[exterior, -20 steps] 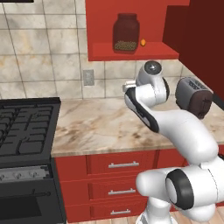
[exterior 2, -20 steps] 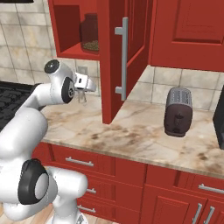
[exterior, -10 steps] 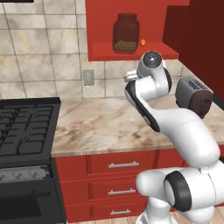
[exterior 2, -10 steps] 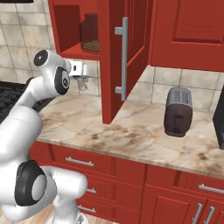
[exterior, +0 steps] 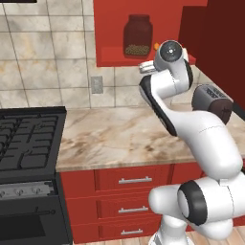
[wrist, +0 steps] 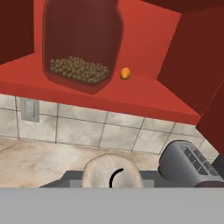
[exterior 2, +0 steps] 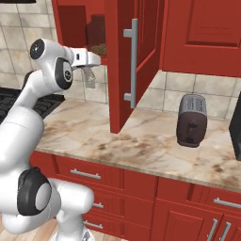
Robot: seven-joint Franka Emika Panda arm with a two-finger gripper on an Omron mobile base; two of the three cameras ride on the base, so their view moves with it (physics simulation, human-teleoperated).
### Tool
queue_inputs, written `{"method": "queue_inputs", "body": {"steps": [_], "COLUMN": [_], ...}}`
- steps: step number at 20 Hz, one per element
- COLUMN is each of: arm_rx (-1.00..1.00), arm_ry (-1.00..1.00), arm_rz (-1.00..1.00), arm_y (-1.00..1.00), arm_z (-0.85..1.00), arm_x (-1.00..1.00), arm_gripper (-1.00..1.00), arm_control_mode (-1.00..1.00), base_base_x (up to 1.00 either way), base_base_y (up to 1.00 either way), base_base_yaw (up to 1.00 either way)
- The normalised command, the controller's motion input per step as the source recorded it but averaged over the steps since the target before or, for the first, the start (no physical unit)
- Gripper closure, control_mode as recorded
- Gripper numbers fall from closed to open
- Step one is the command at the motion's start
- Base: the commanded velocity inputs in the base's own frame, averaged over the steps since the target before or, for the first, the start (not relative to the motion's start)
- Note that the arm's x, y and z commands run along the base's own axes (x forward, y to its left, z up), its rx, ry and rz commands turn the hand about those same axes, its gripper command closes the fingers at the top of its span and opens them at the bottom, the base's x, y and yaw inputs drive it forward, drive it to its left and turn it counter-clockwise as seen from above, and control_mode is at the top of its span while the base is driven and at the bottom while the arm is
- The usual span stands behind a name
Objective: Pick the candle and jar from the dining table and place them in the open cabinet. Close the cabinet after placing the objects.
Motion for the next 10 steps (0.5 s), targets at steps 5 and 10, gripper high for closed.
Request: {"method": "queue_inputs", "body": {"steps": [5,10], "arm_rx": [0.00,0.00], "arm_ry": [-0.08,-0.01], "arm_rz": [0.00,0.00], "arm_y": [-0.25,-0.27], "arm_z": [0.47,0.30], "arm_x": [0.05,0.36], "arm_gripper": [1.00,1.00], "arm_control_mode": [-1.00,-1.00], "base_base_x": [0.00,0.00], "base_base_y": [0.00,0.00], "base_base_yaw": [0.00,0.00]}}
